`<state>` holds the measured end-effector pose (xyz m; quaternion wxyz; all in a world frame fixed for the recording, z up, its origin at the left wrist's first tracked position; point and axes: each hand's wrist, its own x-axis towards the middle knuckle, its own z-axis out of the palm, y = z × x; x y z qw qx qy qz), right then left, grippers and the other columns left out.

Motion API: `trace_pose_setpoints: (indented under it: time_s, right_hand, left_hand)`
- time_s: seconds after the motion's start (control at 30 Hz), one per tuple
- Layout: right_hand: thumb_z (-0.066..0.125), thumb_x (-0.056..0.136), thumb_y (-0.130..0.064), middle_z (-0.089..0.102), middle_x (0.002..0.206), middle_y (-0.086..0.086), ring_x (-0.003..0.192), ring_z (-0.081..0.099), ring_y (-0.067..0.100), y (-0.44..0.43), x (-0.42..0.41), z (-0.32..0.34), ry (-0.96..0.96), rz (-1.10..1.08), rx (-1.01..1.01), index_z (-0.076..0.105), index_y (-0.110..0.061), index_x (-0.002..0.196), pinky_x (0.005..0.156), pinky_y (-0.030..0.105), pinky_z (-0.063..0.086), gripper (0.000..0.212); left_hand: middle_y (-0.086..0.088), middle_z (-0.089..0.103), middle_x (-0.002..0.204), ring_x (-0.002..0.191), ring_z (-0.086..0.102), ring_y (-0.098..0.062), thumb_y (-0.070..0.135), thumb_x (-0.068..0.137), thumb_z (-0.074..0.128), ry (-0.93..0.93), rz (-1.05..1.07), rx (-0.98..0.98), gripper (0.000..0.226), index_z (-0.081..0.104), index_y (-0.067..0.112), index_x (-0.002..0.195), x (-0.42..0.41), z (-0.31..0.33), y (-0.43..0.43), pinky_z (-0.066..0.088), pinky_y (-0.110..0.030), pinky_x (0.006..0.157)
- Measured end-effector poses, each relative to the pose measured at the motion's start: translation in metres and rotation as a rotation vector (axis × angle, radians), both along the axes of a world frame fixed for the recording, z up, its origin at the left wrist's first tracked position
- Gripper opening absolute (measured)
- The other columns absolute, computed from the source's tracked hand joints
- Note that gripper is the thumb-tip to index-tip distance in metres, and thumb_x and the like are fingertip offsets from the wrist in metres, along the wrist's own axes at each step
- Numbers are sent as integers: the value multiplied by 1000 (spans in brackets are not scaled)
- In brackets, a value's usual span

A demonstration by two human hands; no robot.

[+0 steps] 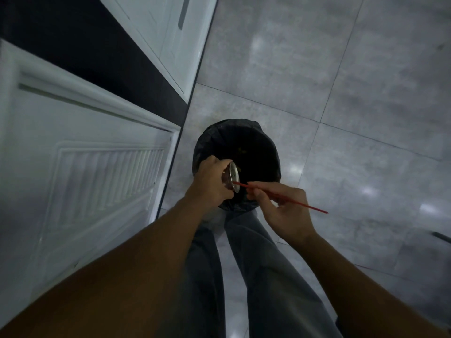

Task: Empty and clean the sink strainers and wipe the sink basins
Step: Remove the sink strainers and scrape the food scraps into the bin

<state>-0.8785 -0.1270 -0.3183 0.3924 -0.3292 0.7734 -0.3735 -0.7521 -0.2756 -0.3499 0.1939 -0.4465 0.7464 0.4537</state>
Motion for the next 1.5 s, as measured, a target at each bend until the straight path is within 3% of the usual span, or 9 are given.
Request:
trace_pose_setpoints:
  time_s: [0.17,0.43,0.57,0.67,0.77,1.0,1.17,1.33,1.5]
  right_hand:
    - [67,95,-13,75,94,-13,88,74,0,-7,-2,-3,-36,-58,59,73,-28,109,82,19,61,21]
    - [63,93,-23,78,93,-4,84,75,5,-5,-13,2,26,-137,43,75,-24,105,80,19,61,17]
    - [66,94,-18,78,95,-6,87,76,3,-7,-5,2,-83,-79,20,74,-25,108,81,20,61,18]
    - [67,95,-15,76,95,-11,84,73,-4,-9,1,-2,-20,2,78,74,-30,107,80,11,57,20]
    - [67,95,-14,74,91,-12,79,69,-11,-5,0,-5,67,15,121,77,-22,104,74,2,51,16]
    - [66,94,-17,77,95,-8,86,74,4,1,-5,4,29,-57,34,75,-23,108,81,14,58,17]
    - [66,95,-14,70,96,-16,83,67,-12,-9,-1,-2,109,53,57,74,-24,112,80,4,52,21]
    - [67,95,-14,75,95,-6,82,72,1,-3,-6,2,154,-26,88,76,-17,109,77,7,55,17]
    - [68,95,-14,78,100,1,86,74,7,3,-16,13,163,-42,139,77,-14,111,82,8,55,18]
  left_hand:
    - [-10,53,131,124,52,-24,11,68,87,52,43,12,84,50,13,143,7,-2,-2,48,-37,102]
    - [-6,62,124,112,60,-19,9,65,88,83,144,11,69,58,13,127,18,-7,0,55,-34,93]
    - [-6,60,126,114,60,-20,9,66,88,80,122,5,72,57,14,130,16,-7,-2,55,-37,96]
    - [-7,59,126,115,59,-21,12,66,89,87,95,-6,73,57,15,131,13,-7,-3,54,-38,96]
    - [-9,57,125,115,57,-24,13,67,89,76,75,-27,73,57,13,132,14,-8,-3,52,-39,96]
    - [-11,55,127,120,53,-27,10,70,85,46,66,-41,71,56,12,135,14,-9,-2,49,-42,101]
    - [-11,56,128,120,54,-26,9,67,87,88,58,8,74,58,11,135,7,-4,1,49,-44,102]
    - [-11,55,126,120,52,-27,12,68,86,72,82,-26,72,57,12,134,11,-5,0,49,-46,101]
    - [-3,56,124,111,57,-19,14,66,87,95,171,-16,70,53,17,128,23,-4,4,55,-40,93]
